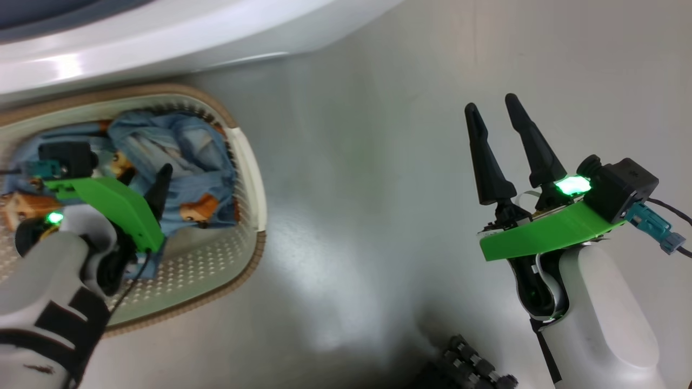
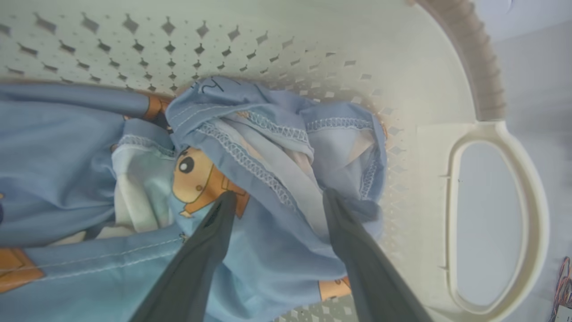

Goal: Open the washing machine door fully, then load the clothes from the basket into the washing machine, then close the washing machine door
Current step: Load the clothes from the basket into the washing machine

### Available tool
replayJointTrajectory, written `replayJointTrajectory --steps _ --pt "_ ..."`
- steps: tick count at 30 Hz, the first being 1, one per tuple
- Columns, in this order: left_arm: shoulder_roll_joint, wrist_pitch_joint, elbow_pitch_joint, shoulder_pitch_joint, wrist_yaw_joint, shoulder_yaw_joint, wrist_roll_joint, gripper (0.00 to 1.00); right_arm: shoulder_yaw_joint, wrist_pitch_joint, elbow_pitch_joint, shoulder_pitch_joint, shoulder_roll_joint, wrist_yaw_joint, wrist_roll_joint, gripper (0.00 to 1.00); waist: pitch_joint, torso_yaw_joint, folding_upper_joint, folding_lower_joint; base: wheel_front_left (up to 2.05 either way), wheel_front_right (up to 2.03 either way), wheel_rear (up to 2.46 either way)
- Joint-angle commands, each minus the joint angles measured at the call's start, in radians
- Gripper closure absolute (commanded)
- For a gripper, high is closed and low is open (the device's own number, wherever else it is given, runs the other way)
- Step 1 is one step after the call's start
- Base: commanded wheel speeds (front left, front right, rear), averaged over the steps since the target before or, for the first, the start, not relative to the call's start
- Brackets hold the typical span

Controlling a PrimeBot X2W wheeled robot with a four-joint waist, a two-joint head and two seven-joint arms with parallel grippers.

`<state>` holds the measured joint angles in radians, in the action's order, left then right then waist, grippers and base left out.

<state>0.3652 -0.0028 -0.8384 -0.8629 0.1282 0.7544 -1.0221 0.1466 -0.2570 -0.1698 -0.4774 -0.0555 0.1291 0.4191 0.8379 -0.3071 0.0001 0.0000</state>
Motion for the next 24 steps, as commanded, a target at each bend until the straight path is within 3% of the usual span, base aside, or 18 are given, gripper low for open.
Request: replayJointTrajectory --steps 1,14,19,20,21,24 --pt "0.032 0.005 -0.001 -0.01 0.002 -0.014 -0.011 0.0 0.02 -0.005 0.025 0.015 0.005 0.002 0.008 0.0 0.021 -0.023 -0.0001 0.0 0.0 0.0 0.0" --pt "0.023 0.1 -0.24 -0.129 0.002 0.045 -0.026 0.0 0.054 -0.005 0.047 0.015 0.005 0.002 0.044 0.0 0.076 -0.086 -0.0001 0.0 0.0 0.0 0.0" --pt "0.008 0.086 -0.308 -0.152 0.002 0.059 -0.018 0.0 0.062 -0.005 0.05 0.016 0.005 0.002 0.046 0.0 0.082 -0.099 -0.0001 0.0 0.0 0.0 0.0" --pt "0.004 0.081 -0.312 -0.154 0.002 0.057 -0.023 0.61 0.062 -0.005 0.051 0.017 0.005 0.002 0.045 0.0 0.083 -0.1 -0.0001 0.0 0.0 0.0 0.0" --pt "0.001 0.075 -0.315 -0.155 0.002 0.057 -0.026 1.0 0.061 -0.005 0.051 0.018 0.005 0.002 0.045 0.0 0.082 -0.1 -0.0001 0.0 0.0 0.0 0.0" --pt "-0.009 0.068 -0.319 -0.153 0.002 0.064 -0.034 1.0 0.057 -0.005 0.049 0.018 0.005 0.002 0.042 0.0 0.08 -0.098 -0.0001 0.0 0.0 0.0 0.0"
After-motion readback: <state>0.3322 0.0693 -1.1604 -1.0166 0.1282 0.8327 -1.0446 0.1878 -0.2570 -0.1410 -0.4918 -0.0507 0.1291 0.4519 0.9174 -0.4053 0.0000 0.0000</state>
